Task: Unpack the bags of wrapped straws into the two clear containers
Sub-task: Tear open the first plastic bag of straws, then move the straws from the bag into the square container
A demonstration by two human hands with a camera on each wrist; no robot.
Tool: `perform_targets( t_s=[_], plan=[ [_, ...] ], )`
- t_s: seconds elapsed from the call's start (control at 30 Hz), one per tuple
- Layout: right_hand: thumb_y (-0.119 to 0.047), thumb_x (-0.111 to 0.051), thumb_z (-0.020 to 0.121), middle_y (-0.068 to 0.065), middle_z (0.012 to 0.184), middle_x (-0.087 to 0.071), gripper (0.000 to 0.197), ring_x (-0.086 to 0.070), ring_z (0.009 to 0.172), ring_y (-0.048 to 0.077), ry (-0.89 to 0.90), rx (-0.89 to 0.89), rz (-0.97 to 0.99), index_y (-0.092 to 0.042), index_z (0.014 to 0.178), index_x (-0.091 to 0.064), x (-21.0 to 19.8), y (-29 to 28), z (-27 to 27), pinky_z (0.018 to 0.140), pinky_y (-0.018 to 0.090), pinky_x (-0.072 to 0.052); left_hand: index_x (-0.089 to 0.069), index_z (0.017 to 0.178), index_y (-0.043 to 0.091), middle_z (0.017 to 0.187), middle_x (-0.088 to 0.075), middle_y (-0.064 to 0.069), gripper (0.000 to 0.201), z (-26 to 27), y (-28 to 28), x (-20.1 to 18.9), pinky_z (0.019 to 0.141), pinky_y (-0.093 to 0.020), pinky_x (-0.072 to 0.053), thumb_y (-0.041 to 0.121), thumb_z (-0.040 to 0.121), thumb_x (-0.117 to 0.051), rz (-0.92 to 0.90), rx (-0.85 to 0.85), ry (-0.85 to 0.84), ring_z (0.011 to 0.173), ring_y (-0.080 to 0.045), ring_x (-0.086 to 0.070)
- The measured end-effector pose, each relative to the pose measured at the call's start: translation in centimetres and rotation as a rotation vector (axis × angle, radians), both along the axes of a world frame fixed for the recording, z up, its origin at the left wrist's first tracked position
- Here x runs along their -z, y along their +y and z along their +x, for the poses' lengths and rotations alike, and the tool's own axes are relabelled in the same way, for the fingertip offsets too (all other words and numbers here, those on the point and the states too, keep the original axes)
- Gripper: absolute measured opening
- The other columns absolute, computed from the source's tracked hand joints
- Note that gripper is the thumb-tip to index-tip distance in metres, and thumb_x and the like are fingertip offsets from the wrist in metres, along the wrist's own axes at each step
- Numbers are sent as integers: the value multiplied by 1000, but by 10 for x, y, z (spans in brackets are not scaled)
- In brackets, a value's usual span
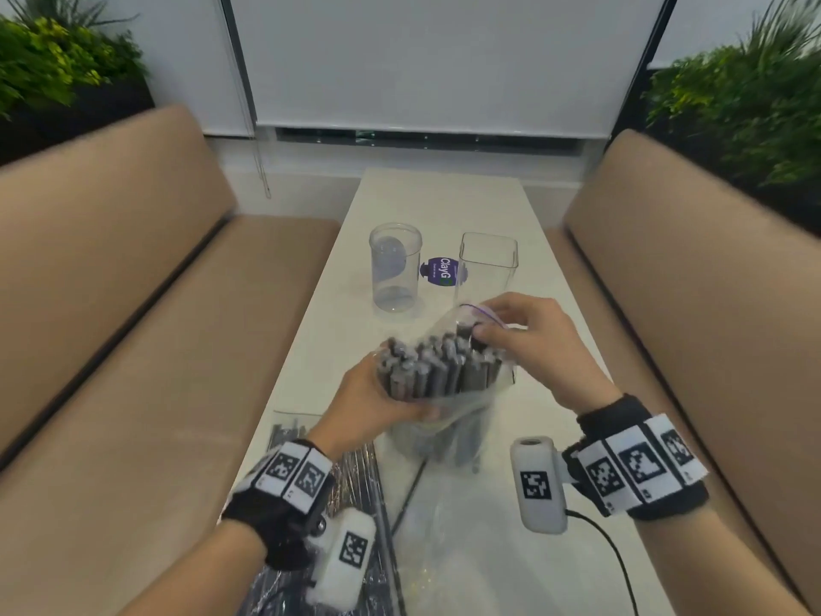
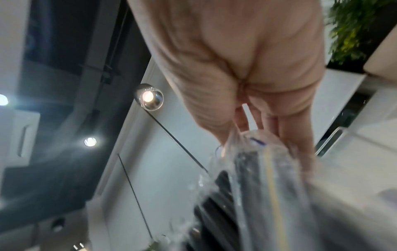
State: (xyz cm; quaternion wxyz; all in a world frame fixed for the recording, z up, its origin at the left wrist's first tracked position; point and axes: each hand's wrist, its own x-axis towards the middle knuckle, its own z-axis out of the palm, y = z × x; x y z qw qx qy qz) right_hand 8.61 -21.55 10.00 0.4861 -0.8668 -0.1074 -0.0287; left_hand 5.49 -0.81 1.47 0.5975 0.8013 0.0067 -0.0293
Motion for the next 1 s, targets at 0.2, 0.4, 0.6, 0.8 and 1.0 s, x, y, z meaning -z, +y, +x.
perform_targets(
  t_s=[0.2, 0.4, 0.6, 0.8, 1.0],
  plan=[
    [-27, -51, 100, 13, 92, -74, 28, -72, 78, 23, 374, 110, 496, -5, 109, -66, 38, -13, 4, 71, 36, -62, -62, 106, 18, 94, -71, 8, 51, -1, -10, 11, 63, -10, -51, 28, 64, -90, -95, -367, -99, 84, -3, -67],
    [-25, -37, 105, 11, 79, -77, 37, -74, 70, 17, 637, 68, 894, 3, 111, -60, 42, -15, 13, 60, 29, -62, -33, 106, 52, 129, -41, -1, 85, -1, -11, 4, 106, -34, -44, 41, 47, -93, -60, 99, 117, 118, -17, -52],
    [-16, -42, 104, 19, 92, -65, 28, -67, 59, 16, 518, 243, 607, 4, 121, -52, 63, -6, 28, 44, 22, -51, -66, 119, 11, 106, -75, 1, 60, 19, -5, 5, 89, -24, -57, 6, 63, -88, -69, 69, 78, 91, -2, -71],
    [18, -54, 75, 15, 114, -50, 57, -48, 101, 28, -461, 205, -477, 0, 129, -50, 55, -6, 22, 86, 30, -43, -70, 111, 13, 101, -76, 0, 52, 33, -2, 18, 81, -27, -58, 19, 63, -89, -34, -151, -38, 93, -11, -72],
    [-38, -64, 77, 3, 132, -40, 82, -50, 109, 18, 291, -131, -132, -20, 149, -29, 71, 7, 6, 92, 30, -44, -71, 112, 16, 103, -77, -2, 65, 27, -6, 34, 87, -43, -59, 33, 52, -87, -63, -111, 28, 97, -17, -72]
  ],
)
